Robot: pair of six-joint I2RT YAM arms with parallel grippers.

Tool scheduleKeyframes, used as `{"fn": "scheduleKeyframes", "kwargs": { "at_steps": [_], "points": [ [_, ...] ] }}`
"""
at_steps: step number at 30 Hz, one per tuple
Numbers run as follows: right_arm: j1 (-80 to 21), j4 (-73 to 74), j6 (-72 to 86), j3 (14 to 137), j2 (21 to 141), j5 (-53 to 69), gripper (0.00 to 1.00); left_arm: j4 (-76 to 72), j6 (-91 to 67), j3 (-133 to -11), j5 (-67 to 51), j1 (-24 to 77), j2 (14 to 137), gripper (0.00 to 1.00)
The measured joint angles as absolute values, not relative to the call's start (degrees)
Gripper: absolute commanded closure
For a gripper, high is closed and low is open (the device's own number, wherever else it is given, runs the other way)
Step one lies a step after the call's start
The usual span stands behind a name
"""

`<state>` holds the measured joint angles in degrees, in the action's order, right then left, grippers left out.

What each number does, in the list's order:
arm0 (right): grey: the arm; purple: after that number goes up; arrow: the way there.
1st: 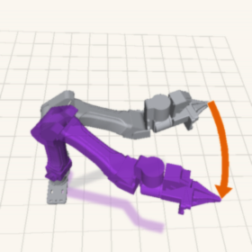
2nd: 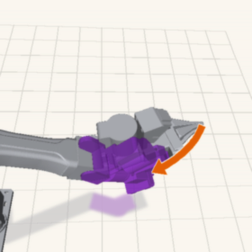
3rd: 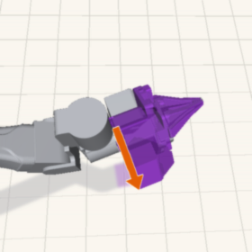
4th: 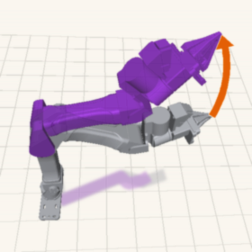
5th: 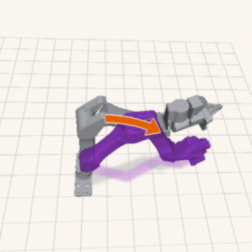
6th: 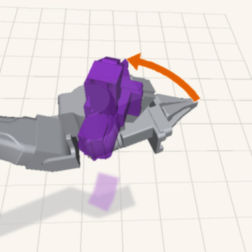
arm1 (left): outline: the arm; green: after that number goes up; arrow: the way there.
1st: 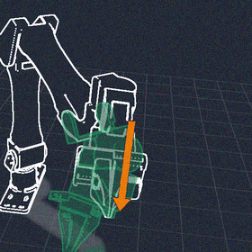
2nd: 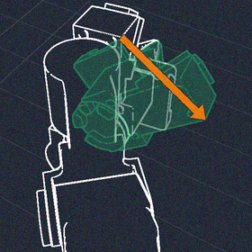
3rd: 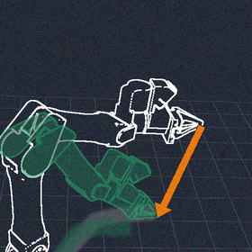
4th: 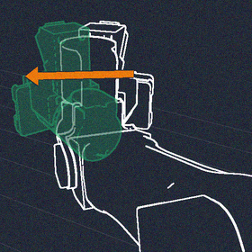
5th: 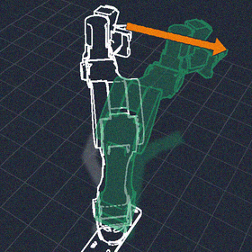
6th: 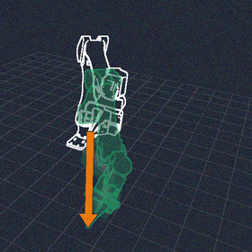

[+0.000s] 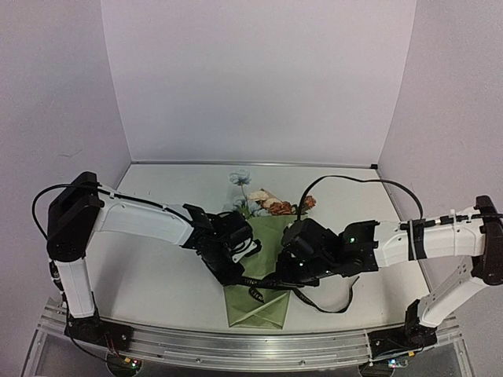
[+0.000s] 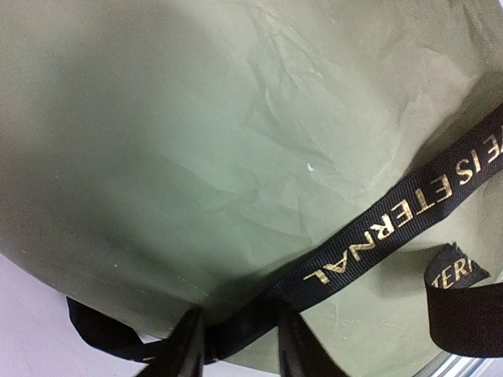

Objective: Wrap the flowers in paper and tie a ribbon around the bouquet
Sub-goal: Cross the ribbon over the folded bouquet.

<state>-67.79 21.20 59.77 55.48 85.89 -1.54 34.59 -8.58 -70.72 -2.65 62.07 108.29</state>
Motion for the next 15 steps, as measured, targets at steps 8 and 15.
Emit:
{"fn": "scheduleKeyframes", "kwargs": {
  "at_steps": [8,15],
  "points": [
    [-68.1,20.5,56.1,55.7,85.8,-2.8,1.00,34.3,-8.7,-71.6,-0.3,62.3,108.4,1.00],
    [-68.2,13.7,50.8,55.8,87.0,-2.0,1.00,31.2,-9.2,-70.5,-1.2,61.1,103.8,1.00]
  ]
}}
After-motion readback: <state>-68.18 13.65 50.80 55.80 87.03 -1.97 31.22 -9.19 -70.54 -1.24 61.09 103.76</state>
